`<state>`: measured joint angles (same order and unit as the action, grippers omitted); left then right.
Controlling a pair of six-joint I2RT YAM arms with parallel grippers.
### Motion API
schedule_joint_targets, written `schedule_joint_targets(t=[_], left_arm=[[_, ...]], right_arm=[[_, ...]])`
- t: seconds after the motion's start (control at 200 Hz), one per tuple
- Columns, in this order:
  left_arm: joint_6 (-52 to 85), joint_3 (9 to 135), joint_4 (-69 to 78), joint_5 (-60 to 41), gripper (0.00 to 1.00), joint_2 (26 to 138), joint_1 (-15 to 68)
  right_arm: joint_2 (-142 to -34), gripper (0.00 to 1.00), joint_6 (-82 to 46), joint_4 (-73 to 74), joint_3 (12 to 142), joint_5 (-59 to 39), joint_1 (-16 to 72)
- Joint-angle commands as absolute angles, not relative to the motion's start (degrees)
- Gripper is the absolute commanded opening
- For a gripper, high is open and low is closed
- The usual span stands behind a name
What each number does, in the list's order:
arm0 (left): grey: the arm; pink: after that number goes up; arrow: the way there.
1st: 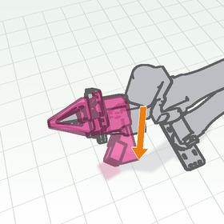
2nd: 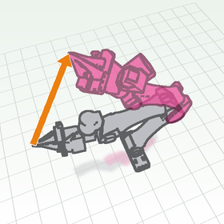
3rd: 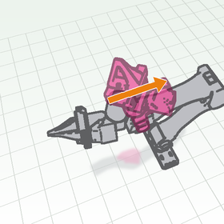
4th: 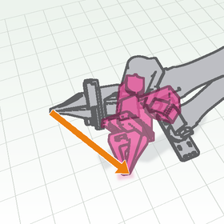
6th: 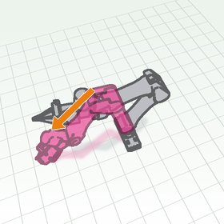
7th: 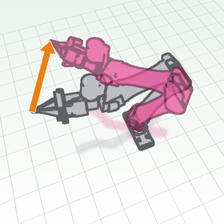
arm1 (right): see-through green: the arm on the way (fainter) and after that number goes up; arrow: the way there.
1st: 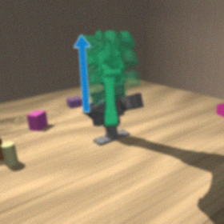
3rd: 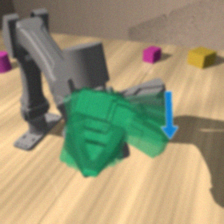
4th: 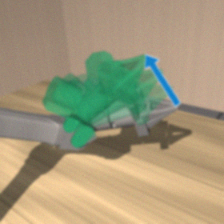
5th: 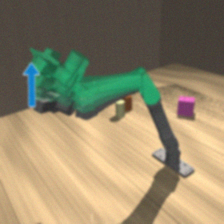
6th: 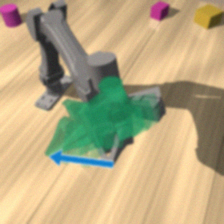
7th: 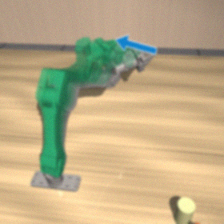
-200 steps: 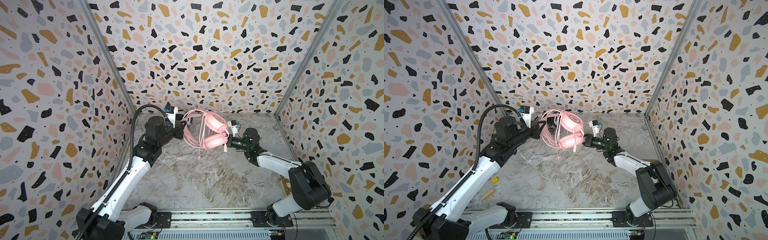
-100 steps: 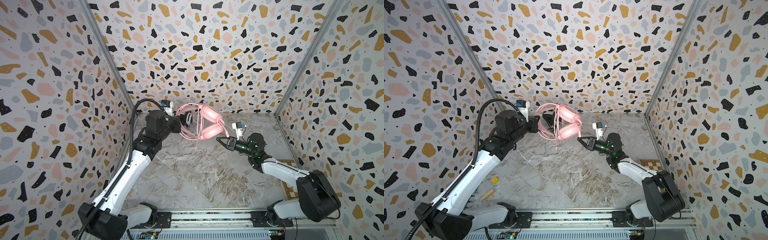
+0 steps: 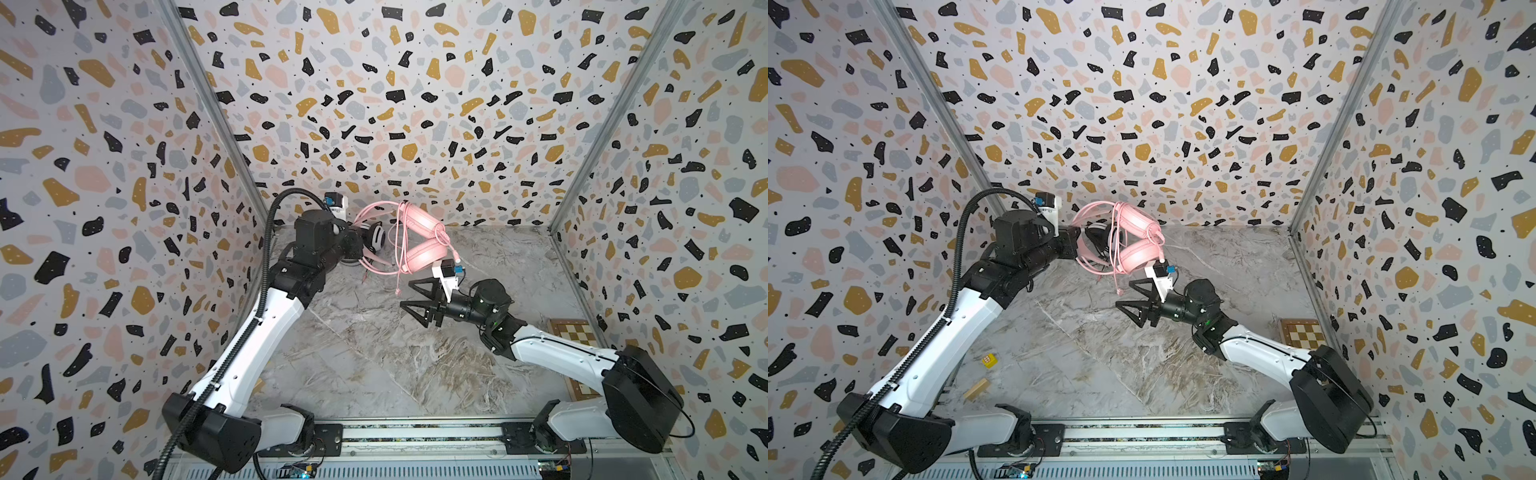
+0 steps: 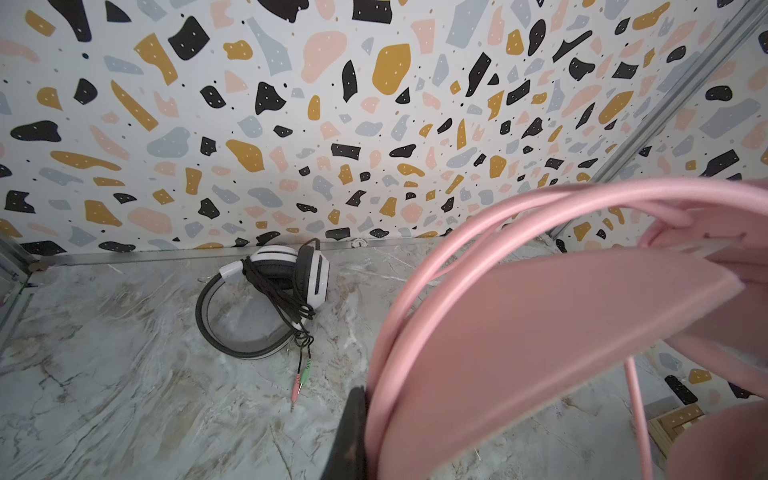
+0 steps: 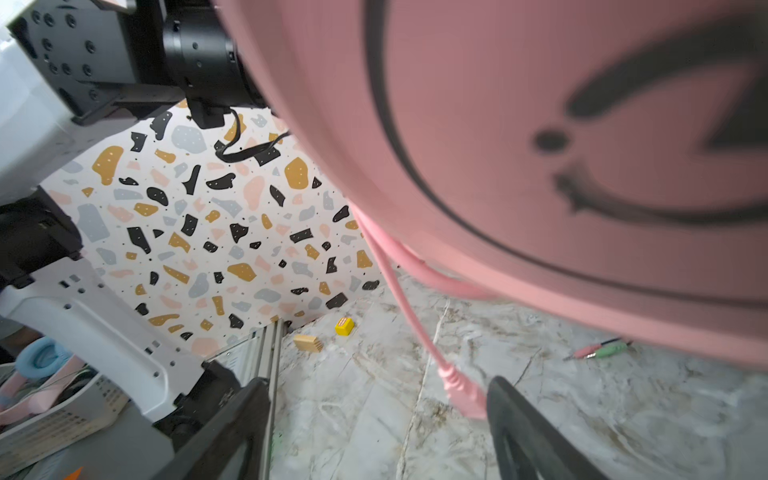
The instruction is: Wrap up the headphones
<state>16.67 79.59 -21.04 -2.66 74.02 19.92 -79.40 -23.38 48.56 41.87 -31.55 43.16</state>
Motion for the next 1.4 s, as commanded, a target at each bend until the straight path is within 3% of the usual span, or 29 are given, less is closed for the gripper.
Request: schedule_joint_targets(t=[0.0, 0.105, 0.25, 0.42, 0.541, 0.626, 0.716, 1.046, 1.397], left_arm=[[20.46, 83.64, -16.17, -5.63, 0.00, 73.47, 19.78], [20.69, 84.87, -16.83, -6.85, 0.00, 74.03, 19.78], [19.98, 86.17, -18.45, -6.27, 0.00, 74.86, 19.78], [19.44, 86.78, -18.98, -5.27, 0.00, 75.22, 19.69], [19.12, 86.75, -19.18, -5.10, 0.00, 75.85, 19.53], [19.00, 86.41, -19.04, -5.15, 0.00, 76.18, 19.47], [18.72, 86.07, -18.74, -4.92, 0.00, 76.29, 19.48], [16.39, 83.05, -18.63, -1.82, 0.00, 75.69, 19.42], [12.59, 74.48, -18.28, 1.05, 0.00, 72.89, 19.20]], right_arm=[[-80.89, 0.84, -19.92, 56.49, 43.20, -25.28, 44.82], [-83.08, 0.84, -17.36, 61.33, 42.93, -19.82, 46.86], [-86.42, 0.79, -19.81, 66.01, 45.66, -21.14, 47.60], [-86.73, 0.43, -20.64, 65.82, 45.49, -20.98, 48.52], [-84.28, 0.27, -20.48, 65.19, 43.55, -20.05, 48.52], [-82.62, 0.10, -20.23, 64.15, 43.07, -19.39, 48.26], [-81.40, 0.01, -20.60, 62.47, 43.57, -19.93, 47.63], [-76.85, 0.00, -22.29, 55.64, 46.47, -22.16, 47.11], [-67.64, 0.00, -16.25, 28.64, 65.06, -9.59, 45.51]])
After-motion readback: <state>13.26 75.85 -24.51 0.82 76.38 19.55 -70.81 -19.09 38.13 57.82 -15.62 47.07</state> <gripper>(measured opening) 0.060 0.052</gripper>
